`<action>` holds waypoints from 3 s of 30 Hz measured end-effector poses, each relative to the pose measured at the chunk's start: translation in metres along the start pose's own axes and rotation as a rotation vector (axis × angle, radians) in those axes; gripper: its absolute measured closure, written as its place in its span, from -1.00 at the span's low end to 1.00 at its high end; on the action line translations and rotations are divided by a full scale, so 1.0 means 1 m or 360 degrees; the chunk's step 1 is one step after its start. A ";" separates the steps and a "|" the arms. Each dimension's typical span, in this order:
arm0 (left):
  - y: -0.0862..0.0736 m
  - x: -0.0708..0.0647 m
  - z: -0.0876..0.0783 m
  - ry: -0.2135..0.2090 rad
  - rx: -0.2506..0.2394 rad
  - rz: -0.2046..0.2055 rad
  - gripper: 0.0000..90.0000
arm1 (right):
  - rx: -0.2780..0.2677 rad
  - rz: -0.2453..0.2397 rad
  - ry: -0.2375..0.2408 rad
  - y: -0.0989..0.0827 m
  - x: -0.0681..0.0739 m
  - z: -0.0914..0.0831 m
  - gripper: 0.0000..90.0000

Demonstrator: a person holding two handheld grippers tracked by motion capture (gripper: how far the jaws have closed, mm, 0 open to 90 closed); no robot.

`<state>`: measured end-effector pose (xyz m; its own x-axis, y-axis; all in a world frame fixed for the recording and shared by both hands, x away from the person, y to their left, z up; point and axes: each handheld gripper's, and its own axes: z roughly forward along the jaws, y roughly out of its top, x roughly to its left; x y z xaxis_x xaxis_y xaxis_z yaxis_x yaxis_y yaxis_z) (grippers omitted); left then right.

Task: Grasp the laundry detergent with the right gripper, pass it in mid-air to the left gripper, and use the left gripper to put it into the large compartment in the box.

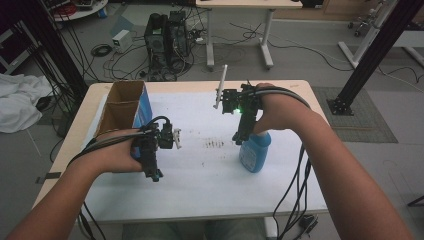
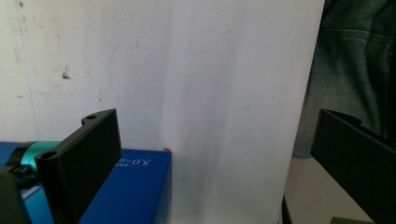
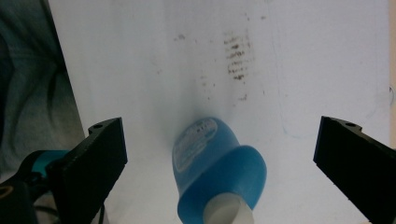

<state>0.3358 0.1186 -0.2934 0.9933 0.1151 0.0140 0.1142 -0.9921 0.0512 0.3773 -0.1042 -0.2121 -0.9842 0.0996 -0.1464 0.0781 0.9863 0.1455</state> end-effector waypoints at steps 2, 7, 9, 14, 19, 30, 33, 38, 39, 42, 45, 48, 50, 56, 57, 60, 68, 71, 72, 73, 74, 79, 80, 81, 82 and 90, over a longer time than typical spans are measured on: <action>0.000 0.000 0.000 -0.0001 0.0005 0.0007 -0.96 | -0.0107 0.0092 0.0016 -0.001 0.001 0.000 -0.97; -0.001 -0.002 0.000 0.0006 -0.0003 0.0002 -0.96 | -0.0407 0.0213 0.0024 -0.006 -0.002 -0.004 -0.97; -0.002 -0.002 -0.002 0.0013 -0.0001 0.0004 -0.96 | -0.0538 0.0269 0.0014 -0.009 -0.003 -0.005 -0.97; -0.002 -0.002 -0.002 0.0016 -0.0004 0.0003 -0.96 | -0.0776 0.0463 -0.0015 -0.017 -0.009 -0.005 -0.97; -0.003 -0.003 -0.001 -0.0001 -0.0006 0.0007 -0.96 | -0.0947 0.0677 -0.0126 -0.030 -0.022 -0.002 -0.97; -0.004 -0.003 -0.002 0.0011 0.0000 0.0004 -0.96 | -0.1185 0.1007 -0.0299 -0.081 -0.040 -0.003 -0.97; -0.003 -0.003 -0.002 0.0006 -0.0006 0.0003 -0.96 | -0.1196 0.1034 -0.0314 -0.097 -0.036 -0.003 -0.97; 0.001 -0.001 0.000 -0.0002 0.0004 0.0028 -0.96 | -0.1203 0.1103 -0.0357 -0.141 -0.012 0.002 -0.97; 0.003 -0.001 0.000 -0.0007 0.0007 0.0033 -0.96 | -0.1202 0.1117 -0.0369 -0.149 -0.006 0.003 -0.97; 0.005 -0.001 0.001 0.0002 0.0001 0.0034 -0.96 | -0.1194 0.1129 -0.0396 -0.167 0.008 0.005 -0.97; 0.008 -0.002 0.002 0.0001 -0.0007 0.0044 -0.96 | -0.1177 0.1155 -0.0413 -0.183 0.025 0.009 -0.97; 0.009 -0.002 0.002 -0.0011 0.0003 0.0062 -0.96 | -0.1178 0.1177 -0.0413 -0.197 0.044 0.015 -0.97; 0.010 -0.001 0.002 -0.0008 0.0006 0.0064 -0.96 | -0.1186 0.1146 -0.0434 -0.205 0.056 0.023 -0.97; 0.012 -0.003 0.001 0.0001 -0.0003 0.0075 -0.96 | -0.1147 0.1173 -0.0380 -0.211 0.087 0.054 -0.97; 0.012 -0.003 0.002 -0.0003 -0.0005 0.0078 -0.96 | -0.1143 0.1176 -0.0377 -0.211 0.091 0.061 -0.97; 0.013 -0.005 0.002 0.0008 -0.0007 0.0083 -0.96 | -0.1135 0.1184 -0.0362 -0.206 0.101 0.080 -0.97; 0.009 -0.009 0.001 0.0007 -0.0010 0.0086 -0.96 | -0.1108 0.1195 -0.0349 -0.190 0.110 0.127 -0.97; 0.007 -0.010 -0.001 0.0013 -0.0018 0.0082 -0.96 | -0.1092 0.1191 -0.0351 -0.185 0.107 0.139 -0.97; 0.006 -0.011 -0.002 0.0015 -0.0017 0.0078 -0.96 | -0.1097 0.1206 -0.0366 -0.183 0.106 0.143 -0.97; 0.006 -0.011 -0.003 0.0022 -0.0016 0.0079 -0.96 | -0.1100 0.1201 -0.0366 -0.182 0.104 0.147 -0.97; 0.005 -0.013 -0.003 0.0026 -0.0025 0.0067 -0.96 | -0.1114 0.1210 -0.0374 -0.181 0.103 0.150 -0.97; 0.004 -0.015 -0.005 0.0029 -0.0009 0.0082 -0.96 | -0.1104 0.1230 -0.0402 -0.174 0.097 0.162 -0.97; 0.004 -0.015 -0.004 0.0020 -0.0008 0.0078 -0.96 | -0.1113 0.1235 -0.0386 -0.173 0.095 0.164 -0.97; 0.005 -0.015 -0.004 0.0018 -0.0003 0.0075 -0.96 | -0.1119 0.1250 -0.0383 -0.171 0.094 0.165 -0.97; 0.005 -0.015 -0.004 0.0018 -0.0003 0.0075 -0.96 | -0.1119 0.1250 -0.0383 -0.171 0.094 0.165 -0.97; 0.007 -0.016 -0.005 0.0025 0.0006 0.0077 -0.96 | -0.1150 0.1272 -0.0409 -0.155 0.081 0.174 -0.97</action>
<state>0.3209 0.1103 -0.2887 0.9972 0.0678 0.0322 0.0663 -0.9967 0.0462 0.3131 -0.2264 -0.4169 -0.6228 0.7802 0.0579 0.4827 0.3249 0.8133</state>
